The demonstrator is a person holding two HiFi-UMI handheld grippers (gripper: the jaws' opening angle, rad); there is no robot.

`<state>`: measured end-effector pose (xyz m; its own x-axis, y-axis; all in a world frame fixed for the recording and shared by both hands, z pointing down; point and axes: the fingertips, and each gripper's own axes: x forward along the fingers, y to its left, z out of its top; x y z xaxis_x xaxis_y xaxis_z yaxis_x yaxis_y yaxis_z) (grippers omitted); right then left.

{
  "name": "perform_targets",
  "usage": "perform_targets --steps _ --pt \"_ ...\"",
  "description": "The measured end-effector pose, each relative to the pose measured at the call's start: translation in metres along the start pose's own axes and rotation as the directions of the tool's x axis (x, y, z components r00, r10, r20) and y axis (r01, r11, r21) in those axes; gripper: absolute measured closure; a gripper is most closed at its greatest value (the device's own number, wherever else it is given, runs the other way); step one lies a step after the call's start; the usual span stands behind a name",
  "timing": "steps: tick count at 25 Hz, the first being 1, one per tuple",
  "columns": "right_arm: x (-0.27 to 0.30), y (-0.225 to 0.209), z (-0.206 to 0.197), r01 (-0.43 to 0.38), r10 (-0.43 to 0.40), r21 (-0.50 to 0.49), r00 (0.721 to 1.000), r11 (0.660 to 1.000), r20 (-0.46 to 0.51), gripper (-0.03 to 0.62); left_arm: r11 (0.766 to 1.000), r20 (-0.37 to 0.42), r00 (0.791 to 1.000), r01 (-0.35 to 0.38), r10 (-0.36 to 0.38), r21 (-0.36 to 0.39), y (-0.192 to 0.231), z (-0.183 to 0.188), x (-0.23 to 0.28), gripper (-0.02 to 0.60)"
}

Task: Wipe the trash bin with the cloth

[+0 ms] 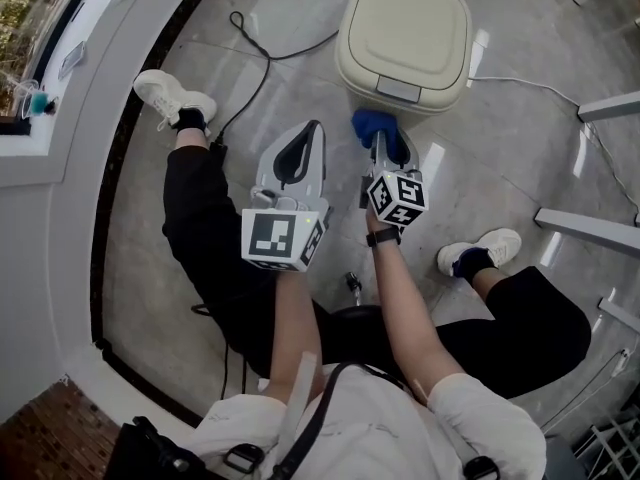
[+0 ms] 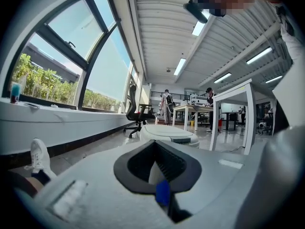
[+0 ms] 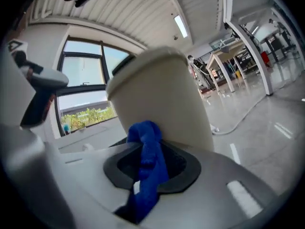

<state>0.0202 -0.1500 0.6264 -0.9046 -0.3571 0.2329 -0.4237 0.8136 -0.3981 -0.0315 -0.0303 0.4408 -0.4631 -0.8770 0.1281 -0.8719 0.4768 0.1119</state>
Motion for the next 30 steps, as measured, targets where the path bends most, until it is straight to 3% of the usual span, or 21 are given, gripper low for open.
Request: perform_targets --steps 4,7,9,11,14,17,19,22,25,27,30 --pt "0.027 -0.033 -0.079 0.037 -0.039 -0.014 0.977 0.999 -0.208 0.528 1.0 -0.012 1.0 -0.005 0.005 0.006 -0.005 -0.006 0.003 0.584" --pt "0.04 -0.053 -0.126 0.082 -0.076 -0.002 0.922 0.997 -0.379 0.528 1.0 -0.009 1.0 -0.005 0.005 0.006 -0.01 -0.007 0.003 0.584" --pt "0.041 -0.062 -0.136 0.104 -0.088 0.015 0.899 0.994 -0.429 0.528 1.0 -0.002 1.0 -0.003 0.003 0.003 -0.013 -0.003 0.003 0.584" --pt "0.036 -0.059 -0.128 0.088 -0.07 0.023 0.903 0.996 -0.424 0.528 1.0 0.007 1.0 -0.007 0.007 0.004 -0.015 0.001 -0.001 0.584" --pt "0.017 -0.036 -0.092 0.032 -0.008 0.063 0.938 0.997 -0.346 0.528 1.0 0.023 0.999 -0.026 0.026 -0.001 -0.015 0.007 -0.008 0.584" --pt "-0.013 -0.009 -0.033 -0.04 0.065 0.126 0.977 0.991 -0.201 0.528 1.0 0.041 0.999 -0.03 0.031 -0.005 -0.022 0.013 -0.015 0.584" --pt "-0.029 0.011 0.007 -0.089 0.103 0.122 0.988 0.989 -0.112 0.528 1.0 0.054 0.998 -0.03 0.031 -0.007 -0.027 0.017 -0.019 0.584" --pt "-0.045 0.043 0.073 -0.19 0.187 0.099 0.981 0.977 0.046 0.528 1.0 0.074 0.997 -0.025 0.025 0.0 -0.037 0.024 -0.022 0.584" --pt "-0.059 0.067 0.128 -0.291 0.269 0.101 0.944 0.951 0.193 0.529 1.0 0.092 0.996 -0.016 0.015 0.012 -0.046 0.031 -0.024 0.584" --pt "-0.063 0.064 0.144 -0.298 0.257 0.135 0.932 0.945 0.254 0.53 1.0 0.104 0.995 -0.014 0.013 0.01 -0.05 0.035 -0.026 0.584" --pt "-0.061 0.029 0.129 -0.204 0.136 0.259 0.957 0.944 0.256 0.528 1.0 0.104 0.995 -0.01 0.009 0.008 -0.057 0.034 -0.029 0.584"
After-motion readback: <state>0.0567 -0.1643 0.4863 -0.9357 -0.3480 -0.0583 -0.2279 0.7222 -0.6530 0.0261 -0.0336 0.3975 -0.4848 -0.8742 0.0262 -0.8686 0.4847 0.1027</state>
